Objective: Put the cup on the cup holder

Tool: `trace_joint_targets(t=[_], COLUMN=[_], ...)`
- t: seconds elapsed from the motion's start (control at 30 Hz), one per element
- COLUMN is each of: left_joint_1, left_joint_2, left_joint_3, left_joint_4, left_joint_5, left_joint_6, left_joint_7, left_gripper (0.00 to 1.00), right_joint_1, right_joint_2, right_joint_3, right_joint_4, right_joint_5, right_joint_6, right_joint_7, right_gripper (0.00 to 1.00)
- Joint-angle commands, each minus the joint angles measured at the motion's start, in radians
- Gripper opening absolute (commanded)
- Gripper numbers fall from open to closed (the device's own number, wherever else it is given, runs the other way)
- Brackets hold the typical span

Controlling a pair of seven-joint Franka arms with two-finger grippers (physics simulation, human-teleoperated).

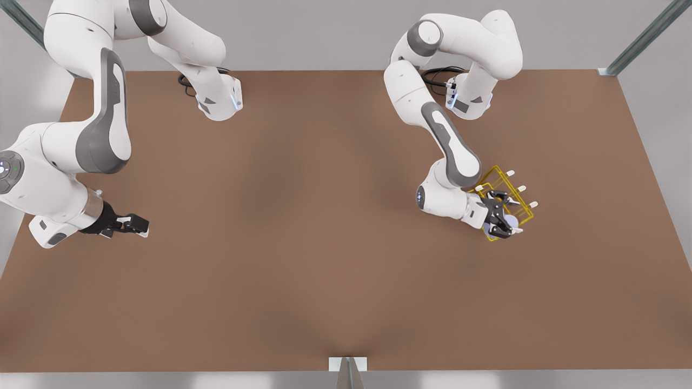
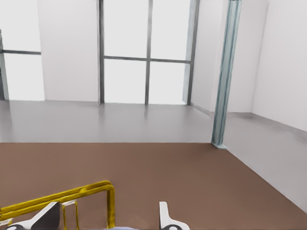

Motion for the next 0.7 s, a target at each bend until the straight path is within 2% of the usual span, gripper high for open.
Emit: trace_joint_targets(t=[0.0, 0.03, 0.07, 0.1, 0.13, 0.17, 0.23, 0.27, 0.3, 0.33, 0.37, 0.4, 0.43, 0.47, 0.5, 0.57, 0.6, 0.67], left_joint_1=[-0.025, -0.054, -0.125, -0.123, -0.122, -0.096, 0.004, 0.079, 0.232, 0.521, 0.765, 1.08, 1.182, 1.225, 1.246, 1.246, 1.246, 1.246], left_joint_2=[-0.011, -0.049, -0.178, -0.336, -0.503, -0.618, -0.65, -0.724, -0.808, -0.931, -0.966, -0.985, -1.067, -1.134, -1.132, -1.134, -1.074, -1.063], left_joint_3=[0.033, 0.096, 0.176, 0.173, 0.155, 0.118, 0.106, 0.075, -0.092, -0.461, -0.807, -1.228, -1.342, -1.35, -1.349, -1.338, -1.336, -1.335], left_joint_4=[-0.017, -0.018, 0.035, 0.183, 0.297, 0.451, 0.628, 0.682, 0.766, 0.826, 0.869, 0.889, 0.753, 0.618, 0.613, 0.65, 0.751, 0.759], left_joint_5=[0.007, 0.025, 0.014, 0.014, 0.008, -0.061, -0.323, -0.379, -0.348, -0.296, -0.203, -0.152, -0.15, -0.098, -0.099, -0.104, -0.099, -0.101], left_joint_6=[-0.02, -0.083, -0.279, -0.523, -0.69, -0.888, -1.065, -1.112, -1.163, -1.161, -1.155, -1.073, -0.809, -0.712, -0.727, -0.813, -0.9, -0.902], left_joint_7=[-0.091, 0.003, 0.321, 0.45, 0.615, 0.876, 1.281, 1.546, 1.723, 1.858, 1.87, 1.857, 1.828, 1.907, 2.118, 2.019, 2.015, 2.015], left_gripper=[1.0, 1.0, 1.0, 1.0, 1.0, 1.0, 1.0, 1.0, 1.0, 1.0, 1.0, 1.0, 1.0, 1.0, 1.0, 1.0, 1.0, 1.0], right_joint_1=[-0.001, -0.001, -0.002, -0.002, -0.004, -0.004, -0.004, -0.004, -0.004, -0.004, -0.005, -0.005, -0.005, -0.005, -0.005, -0.007, -0.007, -0.007], right_joint_2=[-0.001, -0.001, 0.0, 0.0, 0.0, 0.0, 0.002, 0.002, 0.002, 0.002, 0.002, 0.003, 0.003, 0.003, 0.005, 0.005, 0.005, 0.005], right_joint_3=[0.0, 0.0, 0.0, 0.0, 0.0, 0.0, 0.0, 0.0, 0.0, 0.0, 0.0, 0.0, 0.0, 0.0, 0.0, 0.0, 0.0, -0.001], right_joint_4=[0.001, 0.001, 0.001, 0.001, 0.001, 0.001, 0.001, 0.001, 0.001, 0.001, 0.001, 0.001, 0.001, 0.001, 0.001, 0.001, 0.001, 0.001], right_joint_5=[0.001, 0.001, 0.001, 0.001, 0.0, 0.0, 0.001, 0.0, 0.001, 0.001, 0.001, 0.001, 0.001, 0.001, 0.001, 0.001, 0.001, 0.012], right_joint_6=[0.0, 0.0, 0.0, 0.0, 0.0, 0.0, 0.0, 0.0, -0.002, 0.0, 0.0, 0.0, -0.002, -0.002, -0.002, 0.0, 0.0, 0.0], right_joint_7=[-0.004, -0.004, -0.006, -0.007, -0.007, -0.007, -0.007, -0.007, -0.007, -0.009, -0.009, -0.009, -0.009, -0.009, -0.01, -0.01, -0.01, -0.01], right_gripper=[1.0, 1.0, 1.0, 1.0, 1.0, 1.0, 1.0, 1.0, 1.0, 1.0, 1.0, 1.0, 1.0, 1.0, 1.0, 1.0, 1.0, 1.0])
